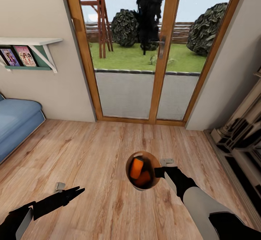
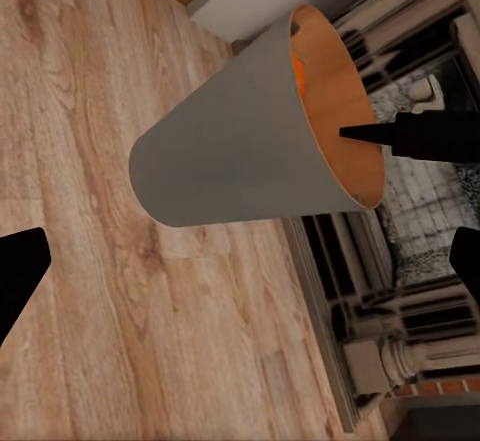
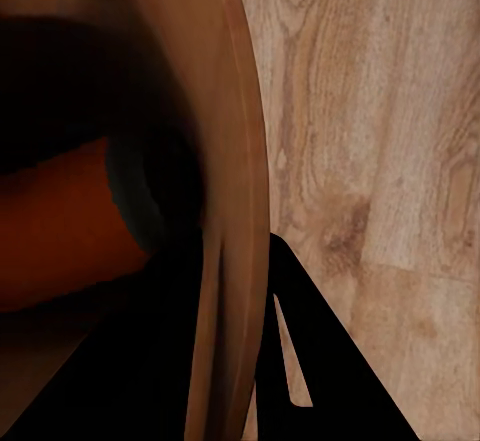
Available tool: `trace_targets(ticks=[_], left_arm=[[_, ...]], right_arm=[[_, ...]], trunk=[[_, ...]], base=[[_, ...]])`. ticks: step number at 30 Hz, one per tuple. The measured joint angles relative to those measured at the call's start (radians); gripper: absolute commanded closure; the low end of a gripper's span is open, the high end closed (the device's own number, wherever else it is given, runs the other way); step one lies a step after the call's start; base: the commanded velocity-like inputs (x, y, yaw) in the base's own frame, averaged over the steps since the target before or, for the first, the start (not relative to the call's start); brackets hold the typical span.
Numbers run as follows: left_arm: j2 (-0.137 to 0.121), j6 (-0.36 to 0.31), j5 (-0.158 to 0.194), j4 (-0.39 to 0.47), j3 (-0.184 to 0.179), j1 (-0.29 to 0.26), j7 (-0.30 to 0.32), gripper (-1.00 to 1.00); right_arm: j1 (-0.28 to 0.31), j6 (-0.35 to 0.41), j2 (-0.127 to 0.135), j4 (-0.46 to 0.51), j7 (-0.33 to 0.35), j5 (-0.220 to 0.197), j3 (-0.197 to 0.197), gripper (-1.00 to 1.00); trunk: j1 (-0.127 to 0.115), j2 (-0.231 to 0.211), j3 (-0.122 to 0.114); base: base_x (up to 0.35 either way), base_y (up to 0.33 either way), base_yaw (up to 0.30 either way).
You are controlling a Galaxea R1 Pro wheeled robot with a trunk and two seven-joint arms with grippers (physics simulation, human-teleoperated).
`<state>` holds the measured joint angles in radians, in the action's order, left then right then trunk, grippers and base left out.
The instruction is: Put the three can of soda from the living room inside the tash can in the kitchen.
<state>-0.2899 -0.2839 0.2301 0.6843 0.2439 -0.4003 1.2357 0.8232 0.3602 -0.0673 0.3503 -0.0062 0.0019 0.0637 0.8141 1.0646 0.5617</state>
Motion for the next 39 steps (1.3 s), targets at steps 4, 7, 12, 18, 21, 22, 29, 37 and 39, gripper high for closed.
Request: trace_targets(ticks=[4, 7, 12, 18, 21, 22, 29, 37, 39], left_arm=[[0.001, 0.0, 0.0, 0.0, -0.001, 0.0, 0.0, -1.0], [0.001, 0.0, 0.0, 0.0, -0.001, 0.0, 0.0, -1.0], [0.001, 0.0, 0.0, 0.0, -0.002, 0.0, 0.0, -1.0], [0.001, 0.0, 0.0, 0.0, -0.005, 0.0, -0.001, -1.0], [0.002, 0.0, 0.0, 0.0, -0.006, 0.0, -0.001, -1.0], [0.002, 0.0, 0.0, 0.0, -0.006, 0.0, -0.001, -1.0], [0.002, 0.0, 0.0, 0.0, -0.006, 0.0, -0.001, -1.0], [0.002, 0.0, 0.0, 0.0, -0.006, 0.0, 0.0, -1.0], [0.002, 0.0, 0.0, 0.0, -0.006, 0.0, 0.0, -1.0]], right_arm=[[0.0, -0.001, 0.0, -0.001, 0.0, 0.0, 0.0, 1.0], [0.0, -0.001, 0.0, -0.002, 0.0, 0.0, 0.0, 1.0], [0.0, -0.001, 0.0, -0.002, 0.0, 0.0, 0.0, 1.0], [0.0, -0.001, 0.0, -0.002, 0.0, 0.0, 0.0, 1.0], [0.0, -0.001, 0.0, -0.002, 0.0, 0.0, 0.0, 1.0], [0.0, -0.001, 0.0, -0.002, 0.0, 0.0, 0.0, 1.0], [0.0, -0.001, 0.0, -0.002, 0.0, 0.0, 0.0, 1.0], [0.0, -0.001, 0.0, -0.002, 0.0, 0.0, 0.0, 1.0], [0.0, -0.001, 0.0, -0.003, 0.0, 0.0, 0.0, 1.0]], trunk=[[0.015, 0.028, 0.013], [0.027, 0.049, 0.022], [0.046, 0.084, 0.038], [0.069, 0.126, 0.056], [0.08, 0.147, 0.066], [0.084, 0.154, 0.069], [0.111, 0.203, 0.091], [0.126, 0.231, 0.103], [0.134, 0.245, 0.11]], base=[[0.0, 0.0, 0.0], [0.0, 0.0, 0.0], [0.0, 0.0, 0.0], [0.0, 0.0, 0.0], [0.0, 0.0, 0.0], [0.0, 0.0, 0.0], [0.0, 0.0, 0.0], [0.0, 0.0, 0.0], [0.0, 0.0, 0.0]])
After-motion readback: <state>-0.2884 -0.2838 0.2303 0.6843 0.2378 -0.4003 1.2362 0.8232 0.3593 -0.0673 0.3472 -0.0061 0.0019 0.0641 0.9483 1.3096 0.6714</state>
